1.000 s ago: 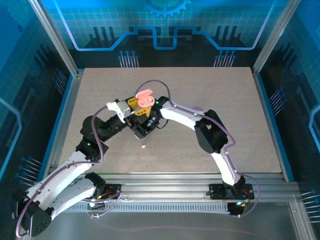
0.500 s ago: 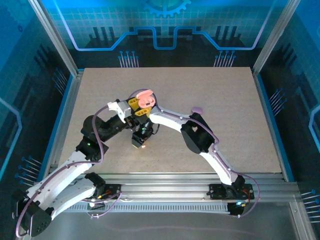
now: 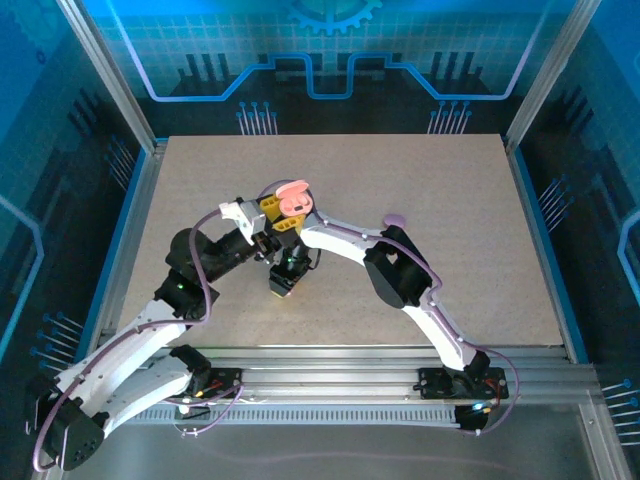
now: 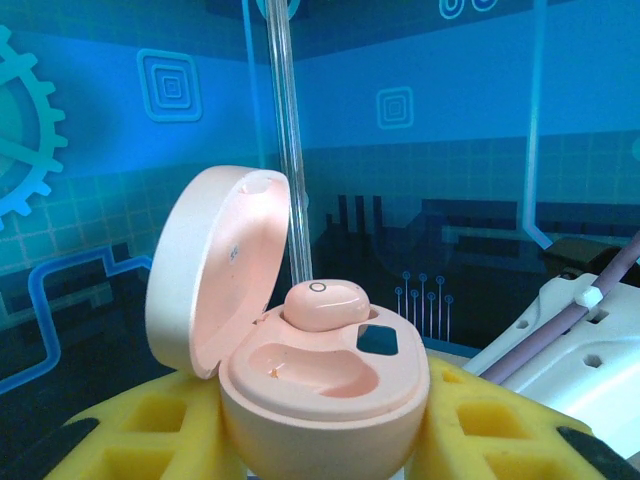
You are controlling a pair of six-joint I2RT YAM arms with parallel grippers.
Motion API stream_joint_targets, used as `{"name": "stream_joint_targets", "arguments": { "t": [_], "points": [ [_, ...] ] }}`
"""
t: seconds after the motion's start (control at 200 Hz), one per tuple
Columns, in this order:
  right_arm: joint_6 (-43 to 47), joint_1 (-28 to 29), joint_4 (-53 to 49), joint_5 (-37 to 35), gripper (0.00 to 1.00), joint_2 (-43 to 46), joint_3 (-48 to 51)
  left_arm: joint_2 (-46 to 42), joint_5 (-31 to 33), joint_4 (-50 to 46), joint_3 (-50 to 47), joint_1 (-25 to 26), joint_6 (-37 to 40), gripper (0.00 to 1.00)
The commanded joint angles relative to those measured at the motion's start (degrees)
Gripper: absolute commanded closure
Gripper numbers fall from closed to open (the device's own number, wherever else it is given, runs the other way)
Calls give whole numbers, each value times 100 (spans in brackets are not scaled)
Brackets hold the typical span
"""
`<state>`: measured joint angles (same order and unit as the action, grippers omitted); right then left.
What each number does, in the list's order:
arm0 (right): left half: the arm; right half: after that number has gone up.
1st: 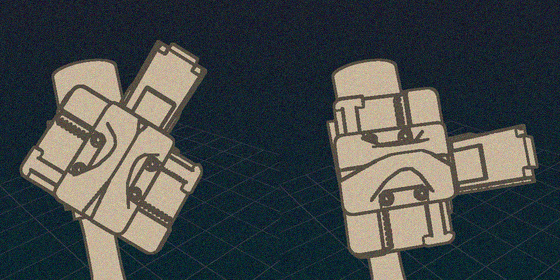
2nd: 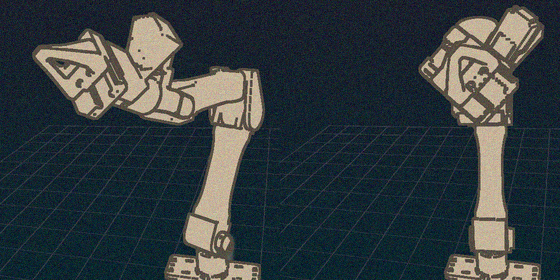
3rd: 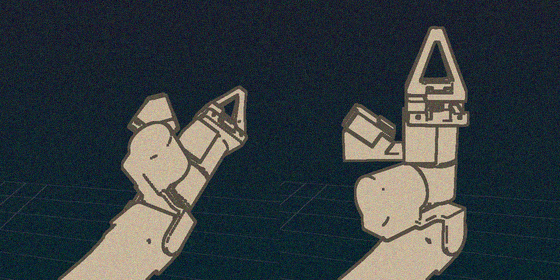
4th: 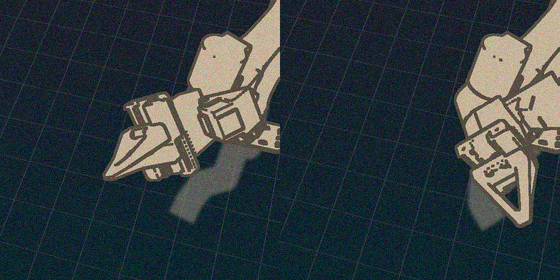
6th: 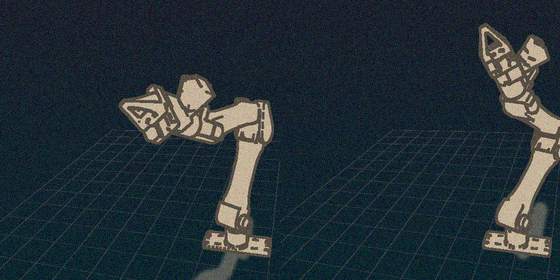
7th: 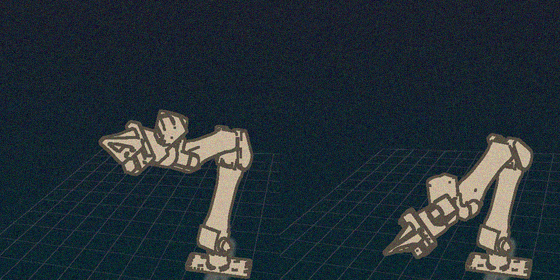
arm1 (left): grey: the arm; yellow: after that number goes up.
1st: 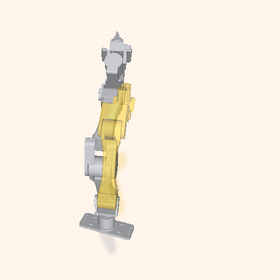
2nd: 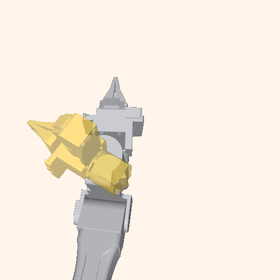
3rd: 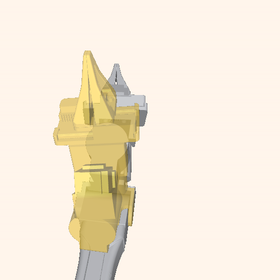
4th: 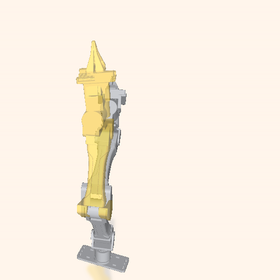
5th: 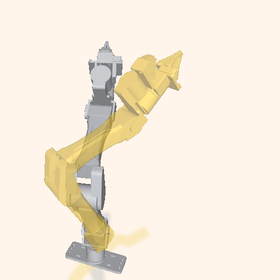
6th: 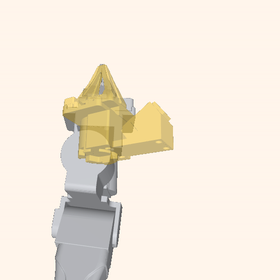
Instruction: Insert the wireless bluetooth earbuds into the charging case
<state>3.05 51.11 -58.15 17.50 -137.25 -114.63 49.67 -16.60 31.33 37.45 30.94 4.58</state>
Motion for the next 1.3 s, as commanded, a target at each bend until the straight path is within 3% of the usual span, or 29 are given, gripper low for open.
{"name": "stream_joint_targets", "arguments": {
  "t": [0.0,0.685,1.096,1.296],
  "points": [
    [108,65,-399,-346,59,172,71,-8,-110,171,165,55,-53,69],
    [-579,101,-509,-1011,75,164,-29,38,-73,114,179,59,-35,69],
    [-2287,-926,445,-733,75,1487,1903,104,-102,171,157,60,-55,69],
    [-2112,-1055,797,-392,69,1772,2342,135,-97,182,164,59,-36,69]
  ]
}}
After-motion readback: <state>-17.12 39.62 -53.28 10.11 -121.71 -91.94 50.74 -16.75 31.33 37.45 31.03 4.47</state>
